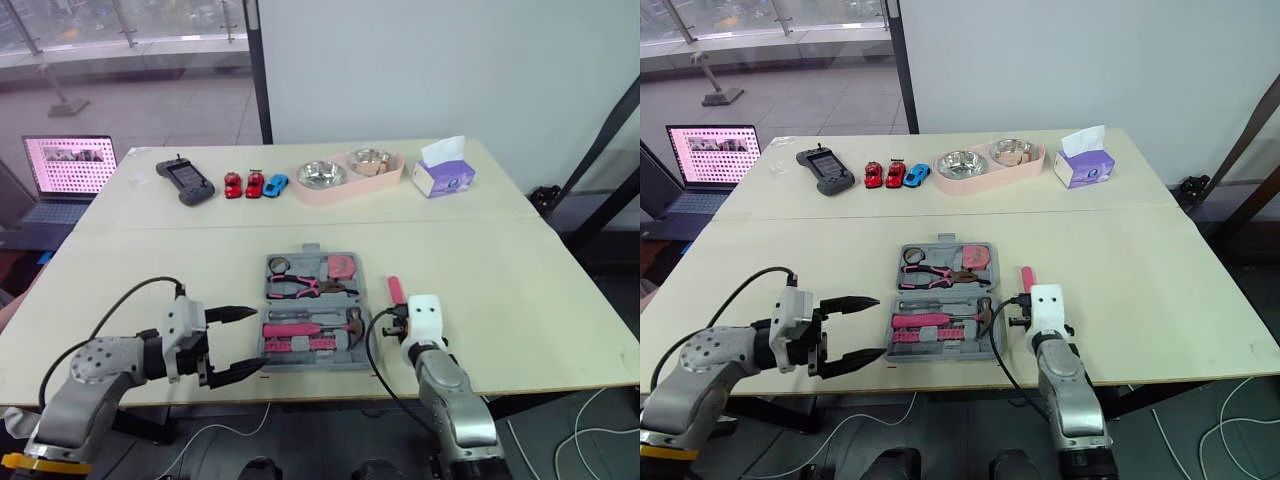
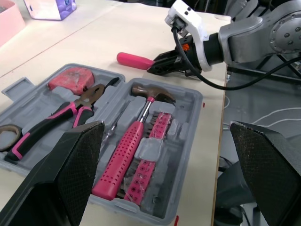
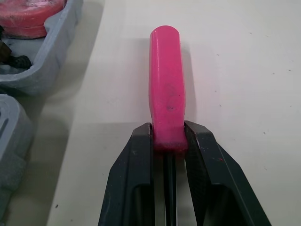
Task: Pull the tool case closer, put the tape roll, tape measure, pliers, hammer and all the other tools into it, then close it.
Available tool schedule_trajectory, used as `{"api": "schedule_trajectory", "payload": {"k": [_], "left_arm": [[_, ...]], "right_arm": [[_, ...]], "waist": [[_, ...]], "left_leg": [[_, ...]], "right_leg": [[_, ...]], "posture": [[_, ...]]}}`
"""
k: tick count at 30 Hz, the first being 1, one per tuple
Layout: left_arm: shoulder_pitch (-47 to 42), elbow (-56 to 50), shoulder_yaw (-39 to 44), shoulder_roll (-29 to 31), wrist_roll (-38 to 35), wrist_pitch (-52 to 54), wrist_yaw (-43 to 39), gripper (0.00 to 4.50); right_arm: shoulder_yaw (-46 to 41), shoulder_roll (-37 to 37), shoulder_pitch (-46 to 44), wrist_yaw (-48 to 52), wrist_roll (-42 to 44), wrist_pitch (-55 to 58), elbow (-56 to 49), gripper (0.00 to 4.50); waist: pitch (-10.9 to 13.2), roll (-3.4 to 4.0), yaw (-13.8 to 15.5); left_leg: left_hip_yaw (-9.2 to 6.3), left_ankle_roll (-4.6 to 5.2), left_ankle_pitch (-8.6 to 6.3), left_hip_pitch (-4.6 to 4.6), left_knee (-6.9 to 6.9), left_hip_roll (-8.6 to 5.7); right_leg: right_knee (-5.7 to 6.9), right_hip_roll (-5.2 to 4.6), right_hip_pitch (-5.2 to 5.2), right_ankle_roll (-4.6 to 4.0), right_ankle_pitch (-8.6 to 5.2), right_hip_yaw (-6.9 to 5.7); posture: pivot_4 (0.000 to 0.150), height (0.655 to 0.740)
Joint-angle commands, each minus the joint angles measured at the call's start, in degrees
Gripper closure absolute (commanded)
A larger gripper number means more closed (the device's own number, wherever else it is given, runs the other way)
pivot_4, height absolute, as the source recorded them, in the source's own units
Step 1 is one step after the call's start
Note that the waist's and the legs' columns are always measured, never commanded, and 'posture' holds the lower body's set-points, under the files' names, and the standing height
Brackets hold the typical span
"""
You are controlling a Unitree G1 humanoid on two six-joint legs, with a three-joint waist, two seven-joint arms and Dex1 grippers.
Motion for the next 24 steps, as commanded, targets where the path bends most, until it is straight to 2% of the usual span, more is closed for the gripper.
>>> {"api": "schedule_trajectory", "payload": {"k": [1, 4, 8, 11, 13, 19, 24], "left_arm": [[0.0, -1.7, 1.9, 0.9, -0.7, -0.2, 0.4, 0.00], [-0.1, -0.9, 3.2, 1.3, -0.9, -0.2, 0.4, 0.00], [-0.3, 1.5, 5.4, 2.4, -1.5, -0.2, -0.2, 0.00], [0.5, 4.2, 7.3, 3.6, -1.5, -1.0, -1.8, 0.00], [1.5, 4.9, 8.3, 4.0, -1.8, -1.4, -2.7, 0.00], [6.2, 4.0, 10.9, 4.9, -2.1, -2.4, -5.1, 0.00], [9.9, 2.8, 12.5, 6.1, -2.5, -3.3, -7.0, 0.00]], "right_arm": [[0.6, -1.4, 0.1, 0.1, -1.5, 1.4, -5.7, 4.11], [3.5, -6.3, -1.9, 4.5, -3.2, 3.7, -13.2, 4.11], [4.2, -12.6, -8.7, 13.0, 0.7, 10.2, -21.4, 4.11], [10.5, -21.6, -17.6, 28.3, 8.4, 21.9, -26.1, 4.11], [14.5, -25.0, -23.5, 34.5, 12.5, 28.7, -27.5, 4.11], [25.5, -25.6, -36.7, 42.3, 16.7, 36.1, -24.5, 4.11], [34.4, -24.4, -40.2, 44.6, 16.0, 36.1, -21.6, 4.11]], "waist": [[0.0, 0.00, -0.1], [0.0, 0.02, -0.3], [0.0, 0.03, -0.5], [0.0, 0.04, -0.5], [0.0, 0.02, -0.4], [0.0, -0.02, -0.2], [0.0, -0.03, -0.3]], "left_leg": [[0.00, 0.00, 0.00, 0.00, 0.00, 0.00], [0.01, -0.01, 0.00, -0.02, 0.00, 0.00], [0.01, 0.00, 0.00, -0.01, -0.02, 0.02], [-0.01, 0.00, 0.00, 0.00, -0.04, 0.05], [-0.03, 0.02, -0.01, 0.00, -0.04, 0.06], [-0.09, 0.04, -0.02, -0.07, 0.03, 0.04], [-0.16, 0.04, -0.02, -0.09, 0.04, 0.04]], "right_leg": [[0.00, 0.00, 0.00, 0.00, 0.00, 0.00], [0.01, 0.00, -0.04, 0.00, 0.00, 0.00], [0.02, 0.05, -0.06, 0.00, 0.00, 0.02], [0.02, 0.09, -0.05, 0.00, 0.00, 0.00], [-0.02, 0.08, -0.03, 0.00, 0.00, -0.03], [-0.05, -0.01, -0.03, -0.01, 0.00, -0.08], [-0.05, -0.03, -0.05, -0.01, 0.00, -0.14]], "posture": [[0.150, 0.7400], [0.150, 0.7400], [0.150, 0.7400], [0.150, 0.7400], [0.150, 0.7400], [0.150, 0.7400], [0.150, 0.7400]]}}
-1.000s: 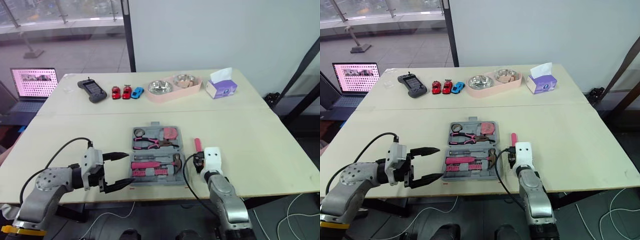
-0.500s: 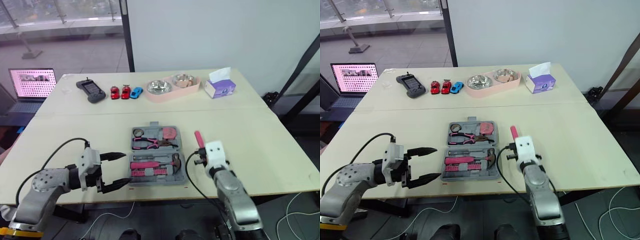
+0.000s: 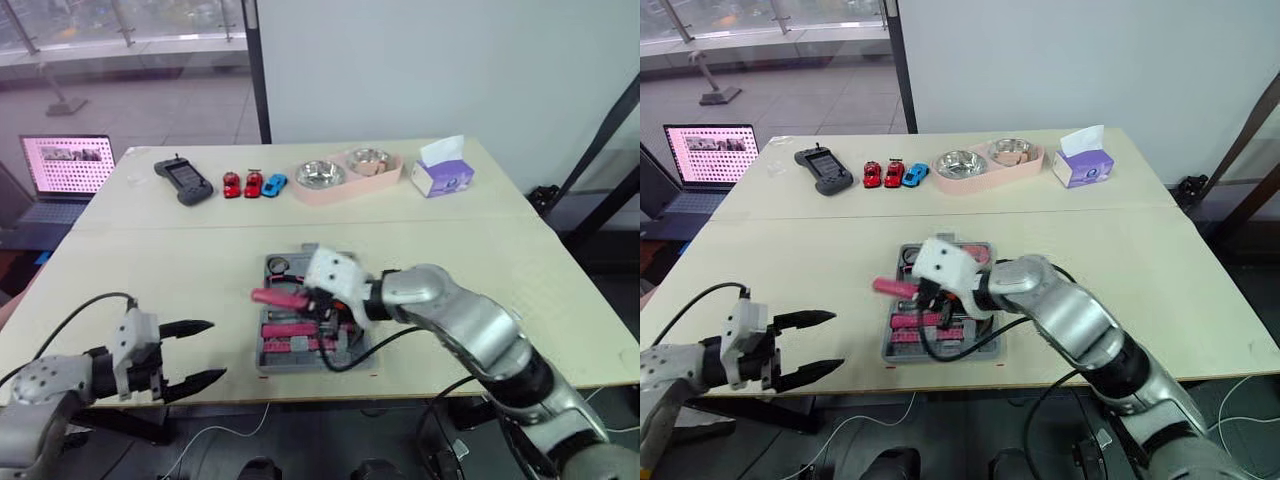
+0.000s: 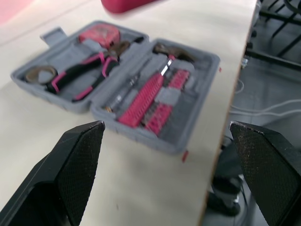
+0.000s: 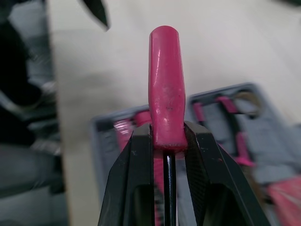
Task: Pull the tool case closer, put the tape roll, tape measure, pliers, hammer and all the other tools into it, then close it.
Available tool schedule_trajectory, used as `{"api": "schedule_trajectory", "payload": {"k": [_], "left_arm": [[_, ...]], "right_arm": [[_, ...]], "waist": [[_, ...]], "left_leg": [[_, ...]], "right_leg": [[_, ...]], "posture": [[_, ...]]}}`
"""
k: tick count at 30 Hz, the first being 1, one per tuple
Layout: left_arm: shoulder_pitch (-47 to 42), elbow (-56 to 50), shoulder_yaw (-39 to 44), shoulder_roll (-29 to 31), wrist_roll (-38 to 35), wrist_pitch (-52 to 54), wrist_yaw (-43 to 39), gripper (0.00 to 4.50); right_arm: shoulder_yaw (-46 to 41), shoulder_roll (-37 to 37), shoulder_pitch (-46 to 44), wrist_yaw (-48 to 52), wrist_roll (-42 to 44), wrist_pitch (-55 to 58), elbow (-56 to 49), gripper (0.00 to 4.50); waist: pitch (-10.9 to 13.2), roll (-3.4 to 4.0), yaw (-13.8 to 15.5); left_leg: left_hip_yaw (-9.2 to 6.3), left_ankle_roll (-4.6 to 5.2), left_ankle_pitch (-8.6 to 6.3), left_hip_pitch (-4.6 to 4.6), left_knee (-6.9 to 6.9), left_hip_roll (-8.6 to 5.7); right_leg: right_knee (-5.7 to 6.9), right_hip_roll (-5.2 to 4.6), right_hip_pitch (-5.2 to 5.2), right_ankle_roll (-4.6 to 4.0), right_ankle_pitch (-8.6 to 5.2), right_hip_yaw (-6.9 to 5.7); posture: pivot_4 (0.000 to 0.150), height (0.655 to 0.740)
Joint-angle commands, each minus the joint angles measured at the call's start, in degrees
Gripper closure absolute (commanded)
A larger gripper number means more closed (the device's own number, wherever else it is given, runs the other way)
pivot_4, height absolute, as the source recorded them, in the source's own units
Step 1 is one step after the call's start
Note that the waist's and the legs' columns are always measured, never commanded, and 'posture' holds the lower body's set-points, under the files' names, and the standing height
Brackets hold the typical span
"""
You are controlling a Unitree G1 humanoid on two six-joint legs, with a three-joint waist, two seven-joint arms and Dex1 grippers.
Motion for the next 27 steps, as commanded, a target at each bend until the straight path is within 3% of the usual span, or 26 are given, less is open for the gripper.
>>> {"api": "schedule_trajectory", "payload": {"k": [1, 6, 27], "left_arm": [[1.1, -2.1, 2.4, 0.9, -1.5, -1.2, -1.3, 0.00], [6.1, -4.2, 5.3, 2.2, -2.0, -2.2, -3.3, 0.00], [7.1, -6.5, 5.0, 1.6, -2.1, -1.7, -0.7, 0.00]], "right_arm": [[3.4, 0.4, -1.6, 1.1, -0.4, -1.1, 0.0, 4.11], [11.5, -0.6, -3.9, 1.8, -4.4, -2.2, 4.4, 4.11], [16.6, -0.9, -2.6, 5.5, -10.1, -7.8, 10.7, 4.11]], "waist": [[0.0, 0.01, 0.0], [0.0, -0.01, -0.2], [0.0, -0.02, -0.1]], "left_leg": [[-0.01, 0.00, 0.00, -0.01, 0.00, 0.00], [0.01, 0.00, 0.00, -0.02, -0.02, 0.01], [0.01, 0.00, 0.00, -0.06, -0.01, 0.01]], "right_leg": [[0.00, -0.01, -0.01, 0.00, 0.00, 0.00], [0.03, 0.02, -0.08, 0.00, 0.00, 0.00], [0.04, 0.01, -0.11, 0.00, 0.00, -0.02]], "posture": [[0.150, 0.7400], [0.150, 0.7400], [0.150, 0.7400]]}}
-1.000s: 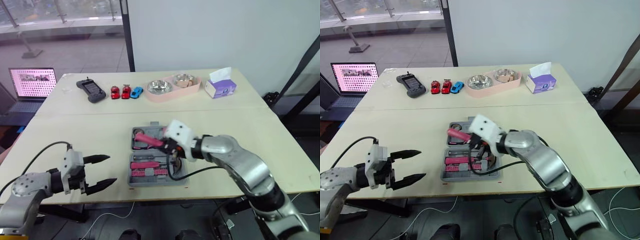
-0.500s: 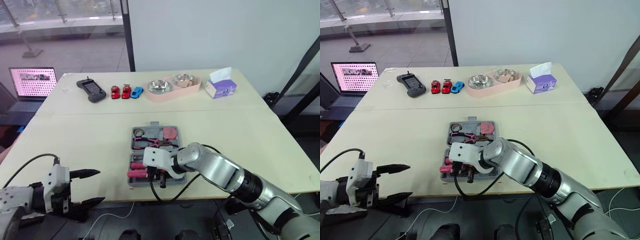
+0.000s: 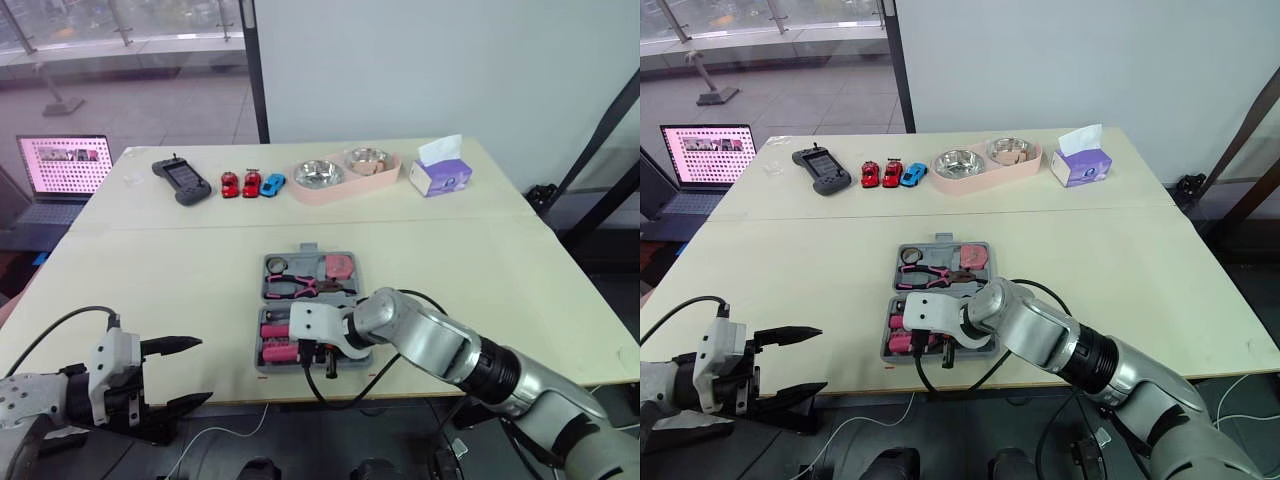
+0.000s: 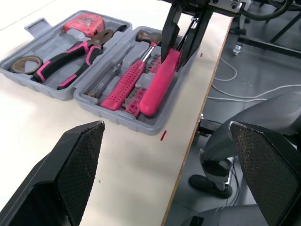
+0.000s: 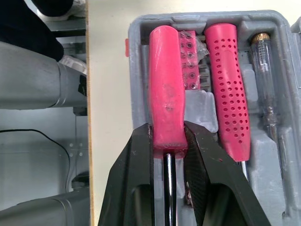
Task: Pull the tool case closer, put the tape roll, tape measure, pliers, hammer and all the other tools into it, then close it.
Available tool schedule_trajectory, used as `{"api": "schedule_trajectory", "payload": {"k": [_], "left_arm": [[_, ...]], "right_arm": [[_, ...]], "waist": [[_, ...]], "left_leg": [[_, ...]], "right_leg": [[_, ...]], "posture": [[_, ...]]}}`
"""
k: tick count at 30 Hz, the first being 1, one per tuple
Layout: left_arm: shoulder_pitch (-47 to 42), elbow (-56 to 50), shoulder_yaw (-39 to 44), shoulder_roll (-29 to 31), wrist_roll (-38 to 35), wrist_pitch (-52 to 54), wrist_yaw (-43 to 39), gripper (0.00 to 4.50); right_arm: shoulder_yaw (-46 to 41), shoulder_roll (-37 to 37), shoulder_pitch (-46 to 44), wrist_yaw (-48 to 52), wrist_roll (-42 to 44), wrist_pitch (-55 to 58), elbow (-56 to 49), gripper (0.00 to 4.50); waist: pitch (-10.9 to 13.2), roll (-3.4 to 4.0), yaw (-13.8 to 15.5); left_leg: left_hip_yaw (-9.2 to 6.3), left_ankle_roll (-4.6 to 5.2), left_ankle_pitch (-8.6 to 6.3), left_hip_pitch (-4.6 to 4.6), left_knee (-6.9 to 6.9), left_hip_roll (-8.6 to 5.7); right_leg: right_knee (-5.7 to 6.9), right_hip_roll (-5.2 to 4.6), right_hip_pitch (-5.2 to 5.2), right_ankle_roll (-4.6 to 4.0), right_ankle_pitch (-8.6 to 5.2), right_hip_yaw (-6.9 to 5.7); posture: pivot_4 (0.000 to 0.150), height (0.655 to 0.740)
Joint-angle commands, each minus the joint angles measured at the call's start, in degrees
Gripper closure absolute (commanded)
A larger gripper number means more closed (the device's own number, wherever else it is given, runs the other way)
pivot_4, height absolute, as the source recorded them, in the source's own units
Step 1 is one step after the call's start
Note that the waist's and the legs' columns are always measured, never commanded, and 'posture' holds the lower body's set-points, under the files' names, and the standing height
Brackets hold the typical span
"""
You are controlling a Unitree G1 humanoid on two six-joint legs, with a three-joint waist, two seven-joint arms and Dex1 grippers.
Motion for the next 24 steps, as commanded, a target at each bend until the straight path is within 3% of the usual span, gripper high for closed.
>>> {"api": "schedule_trajectory", "payload": {"k": [1, 21, 23, 24], "left_arm": [[0.1, -1.7, 0.9, 0.1, -0.7, 0.0, 0.4, 0.00], [0.4, -3.3, 0.2, -0.3, -0.5, 0.9, 2.6, 0.00], [0.3, -3.3, 0.1, -0.4, -0.5, 0.9, 2.7, 0.00], [0.3, -3.4, 0.1, -0.4, -0.4, 0.9, 2.8, 0.00]], "right_arm": [[0.2, 1.4, 0.4, 0.4, -1.1, -1.2, -0.5, 4.11], [0.3, 4.4, 1.5, 1.9, -5.0, -2.8, 2.5, 4.11], [0.1, 4.6, 1.7, 1.9, -5.2, -2.8, 2.6, 3.09], [0.0, 4.7, 1.7, 1.8, -5.2, -2.9, 2.6, 2.78]], "waist": [[0.0, 0.00, 0.0], [0.0, 0.00, 0.0], [0.0, 0.00, 0.0], [0.0, 0.00, 0.0]], "left_leg": [[0.00, 0.00, 0.00, 0.00, 0.00, 0.00], [0.00, 0.00, 0.00, 0.00, -0.02, 0.01], [0.00, 0.00, 0.00, 0.00, -0.01, 0.01], [0.00, 0.00, 0.00, 0.00, -0.01, 0.01]], "right_leg": [[0.00, 0.00, 0.00, 0.00, 0.00, 0.00], [0.00, 0.03, -0.01, 0.00, 0.00, 0.00], [0.00, 0.03, -0.01, 0.00, 0.00, 0.00], [0.00, 0.03, -0.01, 0.00, 0.00, 0.00]], "posture": [[0.150, 0.7400], [0.150, 0.7400], [0.150, 0.7400], [0.150, 0.7400]]}}
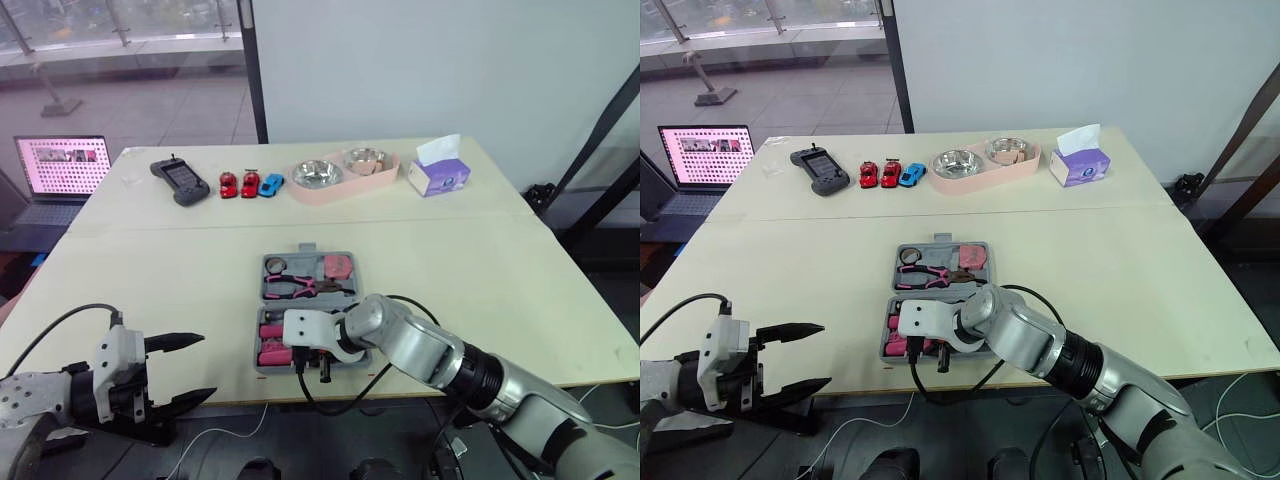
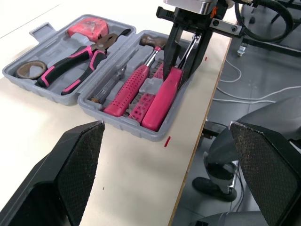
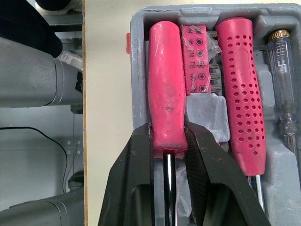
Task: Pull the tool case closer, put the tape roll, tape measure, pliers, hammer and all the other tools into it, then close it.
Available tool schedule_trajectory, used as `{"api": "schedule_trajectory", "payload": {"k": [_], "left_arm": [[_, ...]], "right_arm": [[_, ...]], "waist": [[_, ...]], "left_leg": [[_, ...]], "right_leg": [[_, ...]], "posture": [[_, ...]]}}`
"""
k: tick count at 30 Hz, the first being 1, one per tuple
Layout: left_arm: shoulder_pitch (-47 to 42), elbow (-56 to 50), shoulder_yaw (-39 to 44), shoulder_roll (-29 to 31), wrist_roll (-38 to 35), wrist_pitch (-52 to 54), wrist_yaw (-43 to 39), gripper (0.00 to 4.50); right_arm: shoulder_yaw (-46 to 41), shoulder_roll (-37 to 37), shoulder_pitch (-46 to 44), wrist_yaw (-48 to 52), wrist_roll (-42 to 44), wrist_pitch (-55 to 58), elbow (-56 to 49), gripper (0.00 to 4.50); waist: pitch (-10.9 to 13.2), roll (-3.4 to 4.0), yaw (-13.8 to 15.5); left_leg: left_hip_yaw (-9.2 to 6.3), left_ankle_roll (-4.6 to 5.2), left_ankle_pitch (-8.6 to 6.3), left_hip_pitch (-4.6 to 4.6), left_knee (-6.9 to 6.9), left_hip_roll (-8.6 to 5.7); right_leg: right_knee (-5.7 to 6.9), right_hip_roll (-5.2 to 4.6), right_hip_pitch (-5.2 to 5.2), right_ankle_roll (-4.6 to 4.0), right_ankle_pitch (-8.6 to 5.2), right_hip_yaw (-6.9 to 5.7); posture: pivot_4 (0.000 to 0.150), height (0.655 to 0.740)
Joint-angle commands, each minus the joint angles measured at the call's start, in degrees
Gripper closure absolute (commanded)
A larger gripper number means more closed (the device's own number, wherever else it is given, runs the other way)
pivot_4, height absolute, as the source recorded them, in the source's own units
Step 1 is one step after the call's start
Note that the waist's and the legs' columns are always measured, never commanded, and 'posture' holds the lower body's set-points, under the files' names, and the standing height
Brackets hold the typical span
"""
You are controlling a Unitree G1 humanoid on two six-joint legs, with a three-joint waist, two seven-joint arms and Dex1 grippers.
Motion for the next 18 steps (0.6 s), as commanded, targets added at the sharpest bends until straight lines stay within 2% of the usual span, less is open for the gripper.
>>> {"api": "schedule_trajectory", "payload": {"k": [1, 3, 9, 13, 16, 17, 18], "left_arm": [[0.2, -1.4, 0.3, -0.2, -0.4, -0.1, 0.3, 0.00], [0.2, -1.5, 0.1, -0.2, -0.5, 0.0, 0.4, 0.00], [-0.1, -1.7, -0.1, -0.2, -0.4, 0.2, 0.8, 0.00], [-0.2, -1.6, -0.2, -0.3, -0.4, 0.1, 1.0, 0.00], [-0.2, -1.6, -0.2, -0.3, -0.4, 0.1, 1.0, 0.00], [-0.3, -1.6, -0.3, -0.2, -0.4, 0.1, 0.9, 0.00], [-0.3, -1.5, -0.3, -0.2, -0.4, 0.1, 0.9, 0.00]], "right_arm": [[-1.1, 1.0, 0.3, 0.1, -0.4, -0.4, -1.0, 2.31], [-2.0, 1.1, 0.3, 0.2, -0.1, -0.2, -1.3, 1.47], [-6.6, 0.2, 1.0, 0.6, 1.7, 1.1, -5.2, 1.47], [-11.7, 1.4, 5.0, -0.8, 4.5, 1.5, -9.1, 1.47], [-13.3, 2.0, 9.4, -1.9, 5.6, -0.5, -10.6, 2.24], [-13.3, 2.1, 10.6, -2.4, 5.4, -1.6, -10.3, 2.61], [-13.2, 2.1, 11.5, -2.8, 5.1, -2.6, -9.8, 3.16]], "waist": [[0.0, 0.00, 0.0], [0.0, 0.00, 0.0], [0.0, 0.00, 0.1], [0.0, 0.00, 0.1], [0.0, 0.00, 0.1], [0.0, 0.00, 0.1], [0.0, 0.00, 0.1]], "left_leg": [[0.00, 0.00, 0.00, 0.00, 0.00, 0.00], [0.00, 0.00, 0.00, 0.00, 0.00, 0.00], [0.00, 0.00, 0.00, 0.00, 0.01, -0.01], [-0.01, 0.00, 0.00, 0.00, 0.00, 0.00], [0.00, 0.00, 0.00, 0.00, -0.01, -0.01], [0.00, 0.00, 0.00, 0.00, 0.00, 0.00], [0.00, 0.00, 0.00, 0.00, 0.00, 0.00]], "right_leg": [[0.00, 0.00, 0.00, 0.00, 0.00, 0.00], [0.00, 0.00, 0.00, 0.00, 0.00, 0.00], [0.00, -0.02, 0.01, 0.00, 0.00, 0.00], [0.00, -0.02, 0.01, 0.00, 0.00, 0.00], [-0.01, -0.02, 0.02, 0.00, 0.00, 0.00], [-0.01, -0.02, 0.03, 0.00, 0.00, 0.00], [-0.01, -0.01, 0.03, 0.00, 0.00, 0.00]], "posture": [[0.150, 0.7400], [0.150, 0.7400], [0.150, 0.7400], [0.150, 0.7400], [0.150, 0.7400], [0.150, 0.7400], [0.150, 0.7400]]}}
